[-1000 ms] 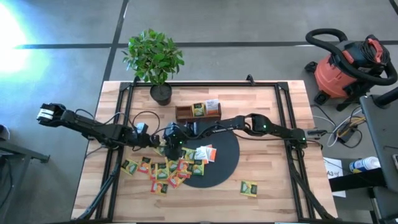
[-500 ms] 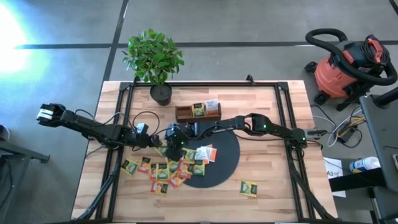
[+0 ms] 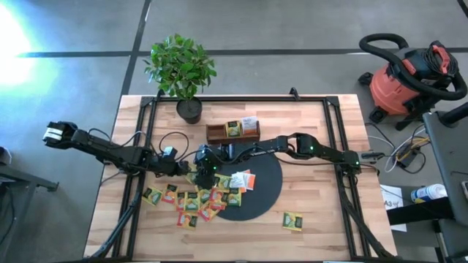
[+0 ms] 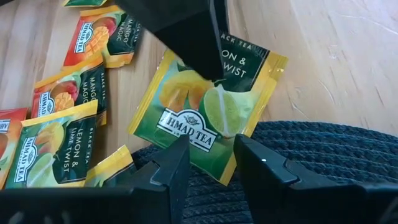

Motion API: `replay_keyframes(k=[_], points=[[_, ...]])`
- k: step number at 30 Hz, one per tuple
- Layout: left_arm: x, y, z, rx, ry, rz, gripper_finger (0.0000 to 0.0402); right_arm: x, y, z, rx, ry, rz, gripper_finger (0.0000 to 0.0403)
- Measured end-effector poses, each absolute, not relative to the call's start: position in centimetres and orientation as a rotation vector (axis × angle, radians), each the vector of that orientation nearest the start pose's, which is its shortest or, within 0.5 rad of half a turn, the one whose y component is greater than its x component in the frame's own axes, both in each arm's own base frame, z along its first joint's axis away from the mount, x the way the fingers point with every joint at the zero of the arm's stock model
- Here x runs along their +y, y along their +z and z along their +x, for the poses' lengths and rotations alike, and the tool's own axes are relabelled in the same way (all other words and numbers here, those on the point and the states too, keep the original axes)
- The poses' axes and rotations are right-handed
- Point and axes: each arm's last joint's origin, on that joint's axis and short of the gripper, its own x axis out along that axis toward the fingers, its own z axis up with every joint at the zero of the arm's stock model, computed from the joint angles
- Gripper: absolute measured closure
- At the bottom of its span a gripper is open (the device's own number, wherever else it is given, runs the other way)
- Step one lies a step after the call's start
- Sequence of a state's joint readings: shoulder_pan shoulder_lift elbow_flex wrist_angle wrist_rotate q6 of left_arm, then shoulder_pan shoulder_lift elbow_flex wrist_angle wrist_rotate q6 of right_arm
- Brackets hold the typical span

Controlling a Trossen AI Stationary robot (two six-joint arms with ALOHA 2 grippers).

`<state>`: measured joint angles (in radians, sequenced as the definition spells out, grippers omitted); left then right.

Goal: Pick & Place Tea
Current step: Put the yellow tea bag into the middle slot of the wooden organizer

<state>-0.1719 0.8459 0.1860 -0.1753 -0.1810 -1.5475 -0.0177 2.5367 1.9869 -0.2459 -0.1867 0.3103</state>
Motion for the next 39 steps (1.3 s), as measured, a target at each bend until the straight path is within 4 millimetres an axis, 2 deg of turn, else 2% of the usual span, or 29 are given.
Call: replay_keyframes(k=[6, 14, 18, 20, 24, 28, 32, 34, 39], points=[[-1.9, 12.9, 14.1, 0.61, 0.608, -1.311, 0.0332, -0.4, 11.0, 54.5, 0.81, 0.034, 0.374, 0.028], [-1.9, 13.2, 14.2, 0.607, 0.604, -1.312, 0.0396, -0.5, 11.3, 54.7, 0.807, 0.042, 0.352, 0.0279], [-1.9, 13.8, 14.4, 0.611, 0.606, -1.278, 0.0401, -0.6, 12.9, 54.3, 0.813, 0.04, 0.33, 0.0275], [-1.9, 14.4, 14.6, 0.62, 0.615, -1.244, 0.0401, -0.7, 15.1, 53.9, 0.812, 0.01, 0.282, 0.0275], [-1.9, 16.9, 15.2, 0.608, 0.643, -1.13, 0.0401, -0.9, 21.4, 51.8, 0.794, -0.042, 0.153, 0.0277], [-1.7, 21.0, 16.3, 0.526, 0.619, -0.925, 0.0402, -1.3, 27.0, 48.4, 0.806, -0.157, 0.038, 0.0276], [-1.3, 25.1, 17.8, 0.454, 0.587, -0.653, 0.0402, -2.0, 32.2, 43.5, 0.8, -0.375, -0.007, 0.0278], [-0.8, 26.6, 18.9, 0.453, 0.569, -0.52, 0.0401, -2.3, 34.0, 40.9, 0.785, -0.472, 0.008, 0.0281], [1.7, 27.6, 22.6, 0.535, 0.492, -0.302, 0.0401, -2.3, 35.4, 35.8, 0.745, -0.614, 0.09, 0.0285]])
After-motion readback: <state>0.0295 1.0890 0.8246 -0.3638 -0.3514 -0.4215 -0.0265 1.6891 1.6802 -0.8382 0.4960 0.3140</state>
